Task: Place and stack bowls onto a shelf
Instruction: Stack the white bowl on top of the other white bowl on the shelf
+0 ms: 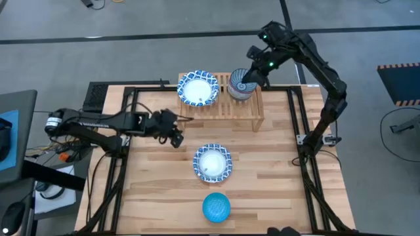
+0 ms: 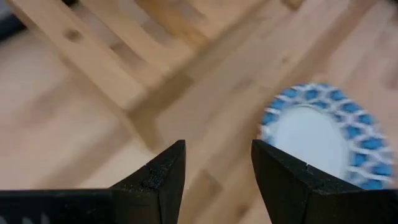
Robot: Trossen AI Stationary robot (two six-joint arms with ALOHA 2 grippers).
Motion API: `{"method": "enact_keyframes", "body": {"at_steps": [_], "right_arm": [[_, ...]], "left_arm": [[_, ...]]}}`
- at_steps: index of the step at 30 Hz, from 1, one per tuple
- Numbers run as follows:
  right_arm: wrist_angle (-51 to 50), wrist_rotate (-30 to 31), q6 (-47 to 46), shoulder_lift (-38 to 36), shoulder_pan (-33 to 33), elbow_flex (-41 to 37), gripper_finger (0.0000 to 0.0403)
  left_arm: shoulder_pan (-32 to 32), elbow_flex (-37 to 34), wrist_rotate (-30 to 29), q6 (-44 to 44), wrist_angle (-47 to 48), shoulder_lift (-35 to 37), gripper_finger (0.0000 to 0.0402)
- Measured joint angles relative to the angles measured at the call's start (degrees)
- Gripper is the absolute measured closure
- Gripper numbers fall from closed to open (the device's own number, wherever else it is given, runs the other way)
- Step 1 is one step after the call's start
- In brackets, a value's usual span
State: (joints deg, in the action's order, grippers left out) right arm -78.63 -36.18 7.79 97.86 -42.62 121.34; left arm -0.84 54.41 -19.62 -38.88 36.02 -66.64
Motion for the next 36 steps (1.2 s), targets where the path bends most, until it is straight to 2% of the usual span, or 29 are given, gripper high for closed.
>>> {"method": "enact_keyframes", "body": {"at_steps": [10,15,17,21,23,31,33,36], "right_arm": [[3.20,-0.04,-0.10,0.00,3.77,0.00,0.0269],[4.53,0.55,-5.20,-0.08,6.32,0.00,0.0269],[3.19,4.65,-8.46,-0.96,7.66,-0.04,0.0269],[-0.80,23.57,-15.18,-3.71,13.36,-0.02,0.0269],[-1.87,29.55,-19.41,-4.67,16.72,-0.02,0.0269],[-10.24,37.17,-33.22,-6.41,29.78,-1.62,0.0269],[-11.20,40.53,-37.94,-7.18,34.66,-4.80,0.0269],[-9.68,42.06,-46.24,-9.39,42.31,-11.25,0.0269]], "left_arm": [[13.40,-0.11,-4.87,-23.26,0.19,-1.44,0.0235],[18.66,-0.15,-4.50,-27.08,-0.45,-7.35,0.0235],[19.47,-0.15,-3.48,-26.17,-1.56,-9.88,0.0235],[19.38,-0.15,-0.35,-21.67,-4.11,-14.63,0.0235],[18.62,-0.15,1.63,-19.54,-6.31,-16.56,0.0235],[16.78,-0.20,5.18,-13.19,-16.60,-22.51,0.0235],[16.82,-0.20,6.34,-10.46,-18.79,-22.72,0.0235],[17.02,-0.11,6.52,-6.97,-21.02,-22.46,0.0235]]}}
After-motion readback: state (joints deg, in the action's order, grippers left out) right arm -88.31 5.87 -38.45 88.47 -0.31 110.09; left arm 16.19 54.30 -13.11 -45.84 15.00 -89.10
